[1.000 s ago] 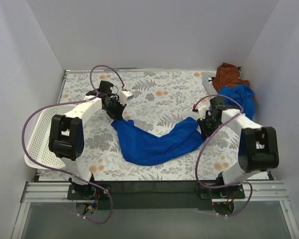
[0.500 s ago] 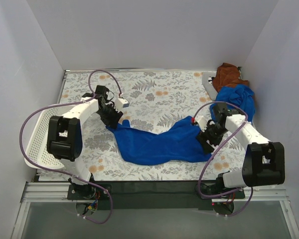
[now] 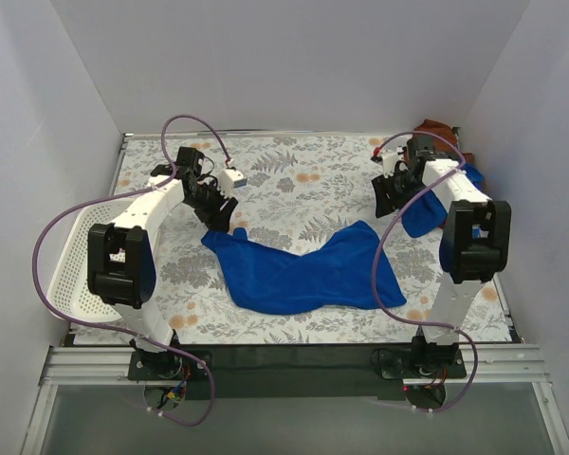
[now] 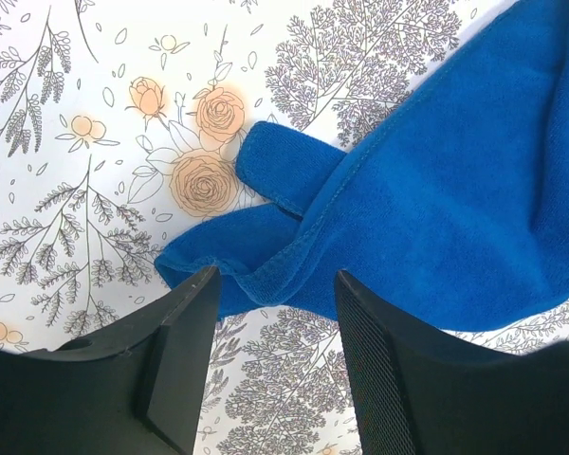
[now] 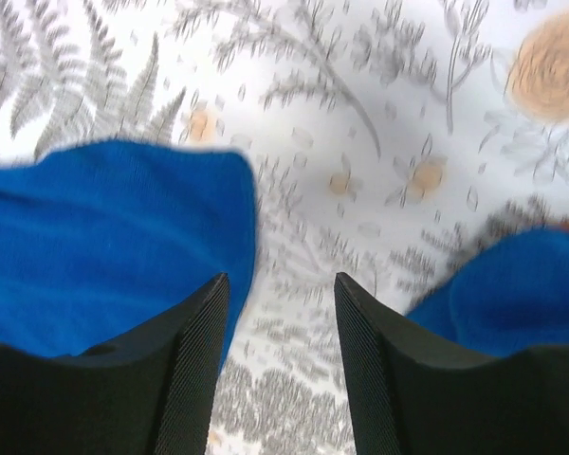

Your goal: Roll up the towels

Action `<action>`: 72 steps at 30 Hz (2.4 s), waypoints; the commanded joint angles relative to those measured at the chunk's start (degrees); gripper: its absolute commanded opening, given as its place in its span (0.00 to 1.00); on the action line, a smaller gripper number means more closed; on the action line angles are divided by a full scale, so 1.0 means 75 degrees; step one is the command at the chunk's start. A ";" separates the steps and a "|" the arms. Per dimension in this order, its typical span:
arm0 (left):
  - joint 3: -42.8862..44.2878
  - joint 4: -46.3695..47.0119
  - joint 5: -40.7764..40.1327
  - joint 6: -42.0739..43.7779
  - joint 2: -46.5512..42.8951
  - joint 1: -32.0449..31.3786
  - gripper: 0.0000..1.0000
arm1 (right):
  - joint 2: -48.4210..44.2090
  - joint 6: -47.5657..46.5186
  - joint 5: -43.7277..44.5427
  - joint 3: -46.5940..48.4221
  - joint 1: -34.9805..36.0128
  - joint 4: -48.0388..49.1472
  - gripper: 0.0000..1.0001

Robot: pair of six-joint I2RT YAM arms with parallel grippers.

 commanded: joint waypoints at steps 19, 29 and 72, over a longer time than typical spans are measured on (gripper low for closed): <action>0.0419 -0.0072 0.0118 -0.0117 0.0134 0.0534 0.57 | 0.1373 0.0715 0.2511 -0.0518 0.1793 0.1479 0.21; 0.0607 0.0045 0.0118 -0.0187 0.0180 0.0767 0.57 | -0.0676 0.0795 0.2033 -0.0508 0.1034 0.1373 0.01; -0.1385 0.0865 -0.1090 -0.0925 0.0919 0.0663 0.34 | -0.2682 0.0737 0.0942 -0.1327 -0.0199 0.1127 0.01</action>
